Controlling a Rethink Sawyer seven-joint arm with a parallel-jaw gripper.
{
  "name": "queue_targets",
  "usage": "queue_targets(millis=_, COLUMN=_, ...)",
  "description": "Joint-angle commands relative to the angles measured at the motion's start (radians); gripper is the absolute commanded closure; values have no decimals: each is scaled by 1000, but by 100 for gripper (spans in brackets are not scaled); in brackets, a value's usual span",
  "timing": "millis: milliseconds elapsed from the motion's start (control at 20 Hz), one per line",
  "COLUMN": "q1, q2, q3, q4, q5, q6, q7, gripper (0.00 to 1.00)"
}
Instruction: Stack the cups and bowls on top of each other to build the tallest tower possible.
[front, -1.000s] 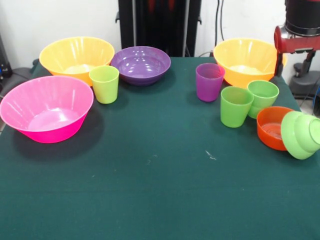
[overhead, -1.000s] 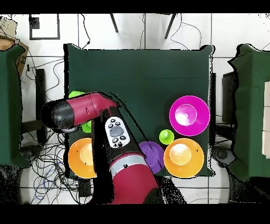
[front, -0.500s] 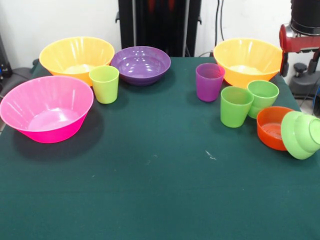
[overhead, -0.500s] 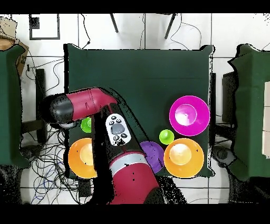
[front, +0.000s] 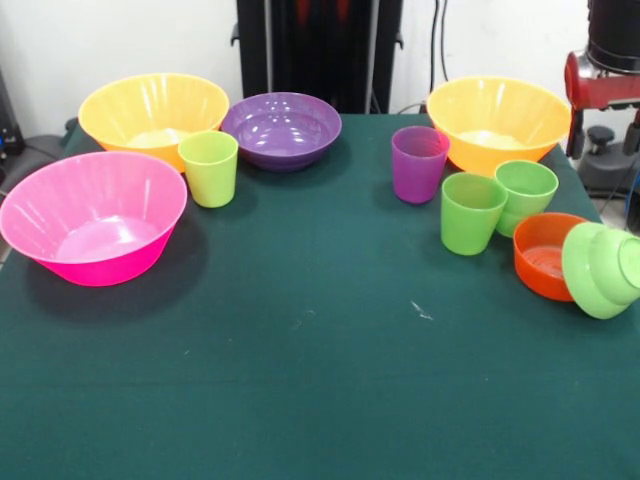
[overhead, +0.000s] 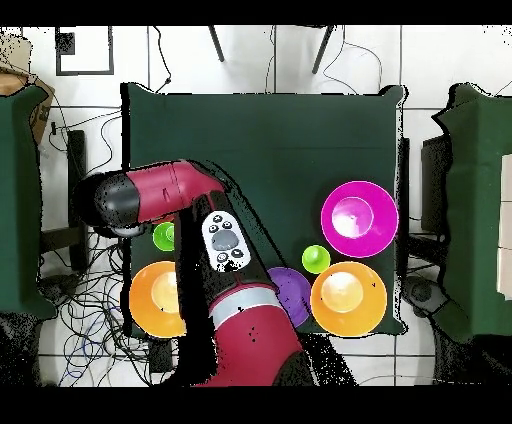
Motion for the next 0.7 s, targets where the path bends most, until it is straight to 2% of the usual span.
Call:
queue_targets(millis=50, q1=-26, q2=101, q3=7, q4=-55, q5=-6, q6=51, q7=0, gripper=0)
queue_targets(millis=350, q1=-66, q2=165, q3=27, q4=-72, q5=-31, q6=-5, q7=-59, gripper=0)
queue_targets(millis=700, q1=-67, q2=204, q3=36, q4=-90, q5=-45, q6=-48, q7=-51, gripper=0)
